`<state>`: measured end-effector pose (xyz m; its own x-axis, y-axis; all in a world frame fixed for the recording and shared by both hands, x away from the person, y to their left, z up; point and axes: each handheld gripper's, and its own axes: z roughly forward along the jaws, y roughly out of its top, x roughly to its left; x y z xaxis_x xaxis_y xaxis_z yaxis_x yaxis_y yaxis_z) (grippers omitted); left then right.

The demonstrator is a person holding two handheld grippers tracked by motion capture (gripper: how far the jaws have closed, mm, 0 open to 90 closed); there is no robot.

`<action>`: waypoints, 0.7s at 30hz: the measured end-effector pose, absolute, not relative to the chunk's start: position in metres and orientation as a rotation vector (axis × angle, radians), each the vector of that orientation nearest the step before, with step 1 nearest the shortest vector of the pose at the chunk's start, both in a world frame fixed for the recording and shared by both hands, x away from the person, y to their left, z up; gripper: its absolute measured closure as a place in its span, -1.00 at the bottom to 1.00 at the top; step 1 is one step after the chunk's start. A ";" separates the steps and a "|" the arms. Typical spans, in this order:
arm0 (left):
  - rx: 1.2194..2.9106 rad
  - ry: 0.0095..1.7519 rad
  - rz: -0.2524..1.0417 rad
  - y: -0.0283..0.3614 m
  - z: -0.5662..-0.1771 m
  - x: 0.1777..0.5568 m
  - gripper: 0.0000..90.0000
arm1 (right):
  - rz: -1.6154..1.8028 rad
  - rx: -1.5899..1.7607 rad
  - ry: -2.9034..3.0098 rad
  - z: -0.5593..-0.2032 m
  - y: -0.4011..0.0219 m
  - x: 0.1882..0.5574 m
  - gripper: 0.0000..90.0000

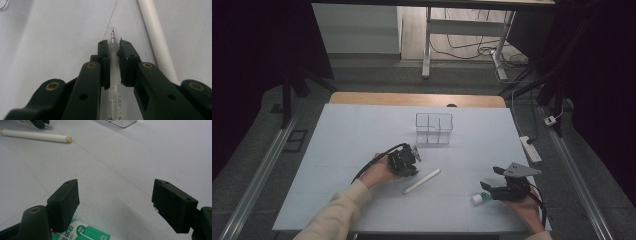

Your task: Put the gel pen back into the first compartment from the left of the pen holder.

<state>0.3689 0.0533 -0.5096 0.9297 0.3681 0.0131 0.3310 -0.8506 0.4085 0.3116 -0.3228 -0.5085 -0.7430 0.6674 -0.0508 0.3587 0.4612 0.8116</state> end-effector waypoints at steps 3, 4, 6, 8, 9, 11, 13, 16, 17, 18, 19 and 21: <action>2.676 0.497 0.122 0.054 -0.510 0.370 0.78 | 1.180 0.867 2.351 -0.508 -0.323 0.311 -0.52; 2.675 0.495 0.122 0.054 -0.510 0.369 0.78 | 1.179 0.866 2.351 -0.508 -0.323 0.311 -0.52; 2.674 0.493 0.127 0.054 -0.510 0.369 0.78 | 1.179 0.867 2.351 -0.508 -0.323 0.311 -0.52; 2.677 0.486 0.132 0.054 -0.509 0.369 0.78 | 1.180 0.867 2.351 -0.508 -0.323 0.312 -0.52; 2.677 0.485 0.139 0.054 -0.509 0.369 0.78 | 1.181 0.866 2.350 -0.508 -0.323 0.312 -0.52; 2.672 0.494 0.157 0.056 -0.508 0.369 0.78 | 1.176 0.867 2.348 -0.508 -0.324 0.311 -0.52; 2.652 0.501 0.149 0.059 -0.505 0.370 0.78 | 1.177 0.869 2.347 -0.508 -0.324 0.312 -0.52; 2.619 0.518 0.157 0.066 -0.499 0.371 0.78 | 1.177 0.869 2.347 -0.508 -0.324 0.312 -0.52; 2.605 0.527 0.172 0.068 -0.497 0.371 0.78 | 1.175 0.869 2.348 -0.508 -0.324 0.312 -0.52; 2.590 0.535 0.185 0.069 -0.494 0.370 0.78 | 1.175 0.869 2.348 -0.508 -0.324 0.312 -0.52; 2.575 0.537 0.195 0.071 -0.491 0.370 0.78 | 1.176 0.868 2.348 -0.508 -0.324 0.312 -0.52; 2.549 0.542 0.200 0.075 -0.486 0.369 0.78 | 1.177 0.869 2.347 -0.508 -0.324 0.312 -0.52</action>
